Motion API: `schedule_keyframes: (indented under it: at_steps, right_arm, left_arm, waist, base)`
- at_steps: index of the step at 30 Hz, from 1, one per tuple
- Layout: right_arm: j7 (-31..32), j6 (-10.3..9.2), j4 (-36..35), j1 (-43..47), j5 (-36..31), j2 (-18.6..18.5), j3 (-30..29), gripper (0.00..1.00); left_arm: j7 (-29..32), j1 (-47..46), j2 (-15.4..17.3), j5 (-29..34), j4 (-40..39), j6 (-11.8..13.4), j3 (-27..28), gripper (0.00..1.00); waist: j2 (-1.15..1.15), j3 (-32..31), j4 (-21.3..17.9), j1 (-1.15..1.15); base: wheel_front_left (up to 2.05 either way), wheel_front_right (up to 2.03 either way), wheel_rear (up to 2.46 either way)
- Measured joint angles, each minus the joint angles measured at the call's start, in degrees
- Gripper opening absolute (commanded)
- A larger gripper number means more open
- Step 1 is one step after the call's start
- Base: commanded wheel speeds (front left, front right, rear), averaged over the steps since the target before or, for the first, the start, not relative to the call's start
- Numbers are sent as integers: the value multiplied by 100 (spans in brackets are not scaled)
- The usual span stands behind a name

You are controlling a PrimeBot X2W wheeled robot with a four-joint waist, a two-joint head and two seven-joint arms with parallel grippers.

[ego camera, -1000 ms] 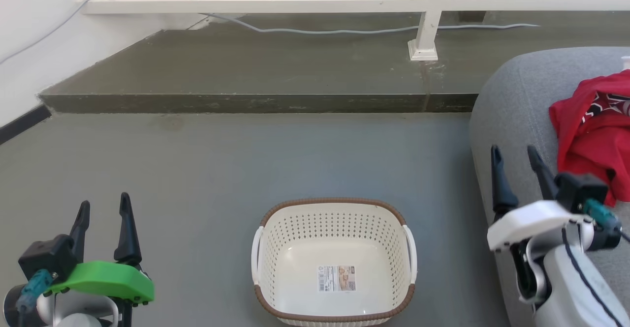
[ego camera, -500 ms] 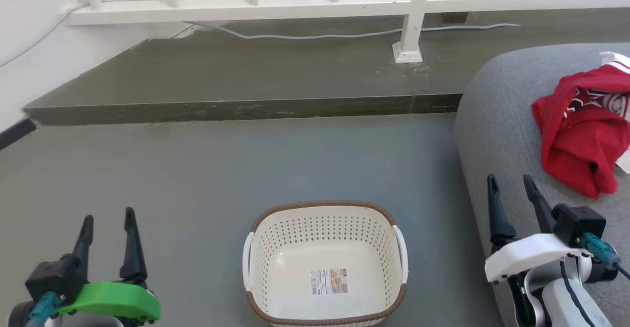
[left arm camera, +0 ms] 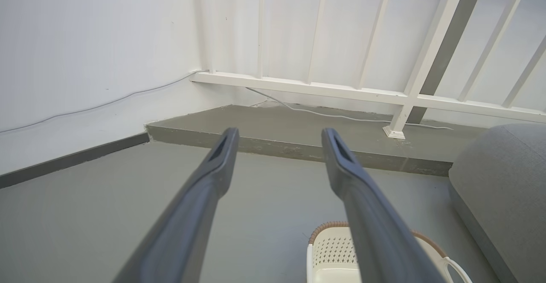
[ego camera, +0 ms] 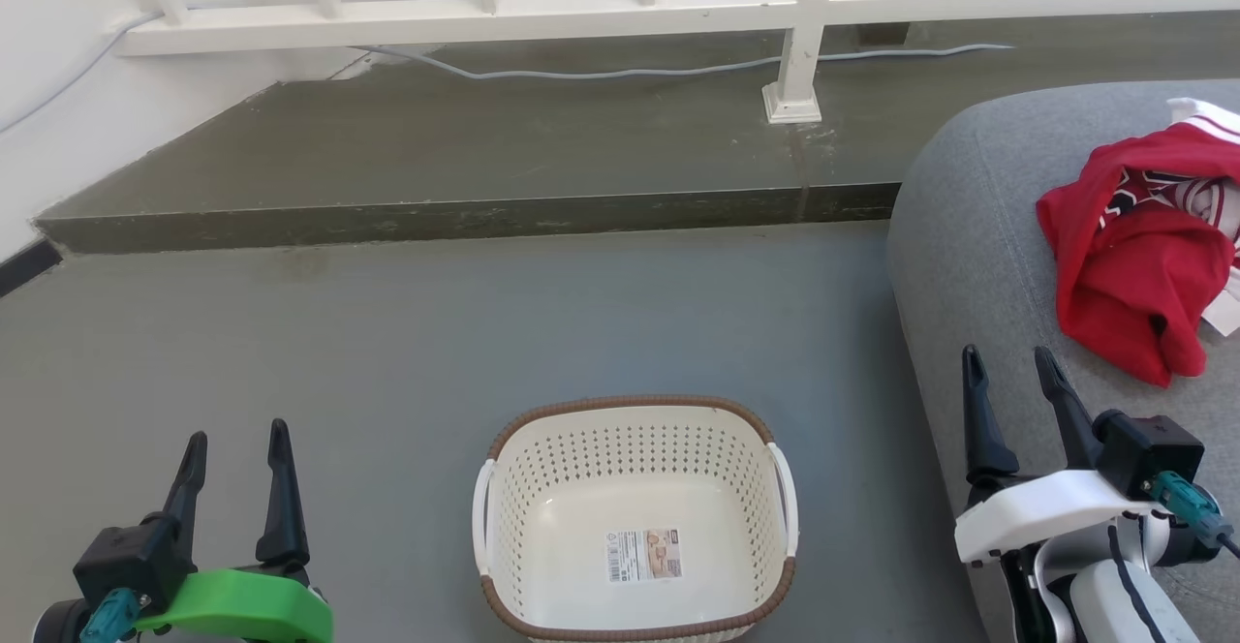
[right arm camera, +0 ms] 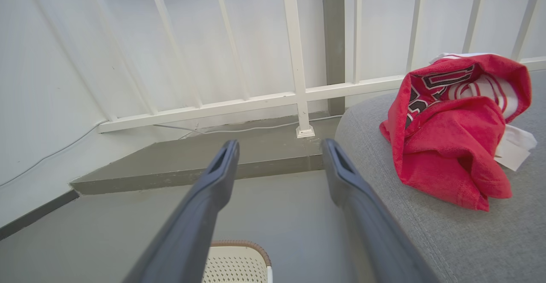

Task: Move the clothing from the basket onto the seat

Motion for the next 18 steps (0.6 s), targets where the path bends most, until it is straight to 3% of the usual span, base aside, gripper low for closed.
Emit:
schedule_keyframes:
  at_steps: [14,15,18]
  right_arm:
    - [105,-51,-345,163,-1,-2,-2,100]
    - [109,-51,-363,183,-1,-3,-4,0]
    - [124,-43,-201,251,0,49,15,0]
  left_arm:
    - [25,65,-11,245,-165,0,-45,100]
    - [26,75,-10,246,-168,0,-63,0]
    - [26,112,-87,243,4,-1,-130,0]
  waist:
    - [0,19,51,0]
    - [0,22,53,0]
    - [0,24,54,0]
  base:
    - [0,0,0]
    - [0,0,0]
    - [0,0,0]
